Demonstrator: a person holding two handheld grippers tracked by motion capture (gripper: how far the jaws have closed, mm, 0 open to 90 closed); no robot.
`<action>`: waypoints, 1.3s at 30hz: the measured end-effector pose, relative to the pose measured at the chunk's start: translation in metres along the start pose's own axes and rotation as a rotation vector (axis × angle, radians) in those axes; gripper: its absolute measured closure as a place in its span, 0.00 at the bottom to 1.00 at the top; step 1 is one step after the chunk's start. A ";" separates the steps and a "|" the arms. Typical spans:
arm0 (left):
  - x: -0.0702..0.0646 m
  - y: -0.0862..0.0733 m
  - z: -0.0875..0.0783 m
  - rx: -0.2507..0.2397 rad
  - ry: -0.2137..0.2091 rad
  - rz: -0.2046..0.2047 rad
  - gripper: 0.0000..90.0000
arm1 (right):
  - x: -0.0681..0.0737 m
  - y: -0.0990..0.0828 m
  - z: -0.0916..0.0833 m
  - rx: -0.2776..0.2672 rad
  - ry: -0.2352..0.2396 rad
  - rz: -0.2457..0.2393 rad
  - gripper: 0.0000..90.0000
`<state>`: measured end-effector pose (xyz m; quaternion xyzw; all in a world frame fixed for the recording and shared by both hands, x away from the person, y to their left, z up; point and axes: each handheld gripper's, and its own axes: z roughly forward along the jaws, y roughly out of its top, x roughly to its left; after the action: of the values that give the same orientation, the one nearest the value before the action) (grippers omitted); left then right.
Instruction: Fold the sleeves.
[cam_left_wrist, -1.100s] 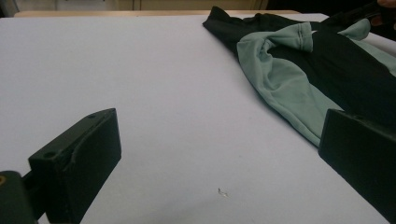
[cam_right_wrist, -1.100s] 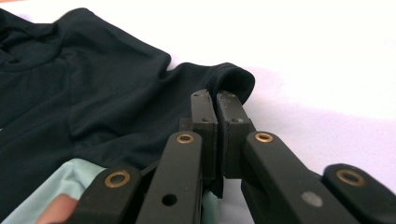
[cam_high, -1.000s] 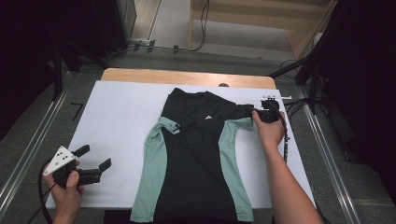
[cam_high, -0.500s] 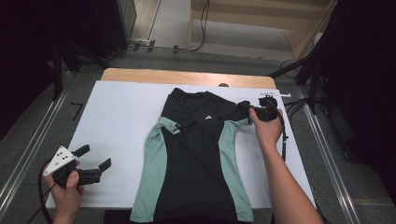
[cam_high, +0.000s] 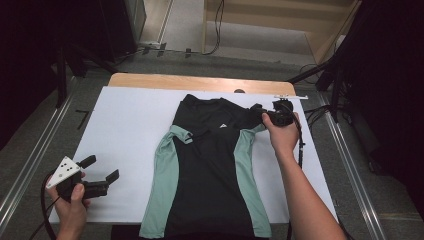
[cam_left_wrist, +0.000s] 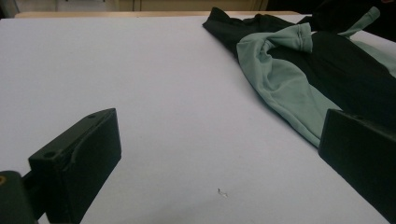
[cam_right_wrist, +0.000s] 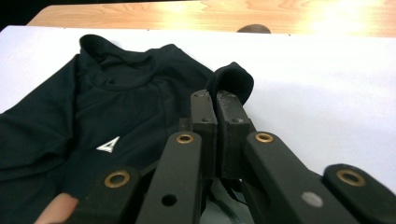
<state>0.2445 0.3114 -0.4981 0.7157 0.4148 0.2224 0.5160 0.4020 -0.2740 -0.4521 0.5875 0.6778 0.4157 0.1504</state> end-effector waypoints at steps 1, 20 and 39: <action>0.000 0.000 0.000 -0.001 0.000 -0.002 0.00 | 0.002 0.001 -0.001 -0.002 0.005 0.000 0.95; 0.000 0.000 0.001 0.003 -0.002 0.005 0.00 | 0.030 0.007 0.004 0.001 0.049 -0.044 0.95; 0.000 0.000 0.001 0.004 -0.001 0.005 0.00 | 0.045 0.007 0.011 0.013 0.068 -0.063 0.95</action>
<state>0.2452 0.3103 -0.4986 0.7177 0.4135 0.2226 0.5143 0.4025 -0.2284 -0.4405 0.5524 0.7033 0.4262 0.1363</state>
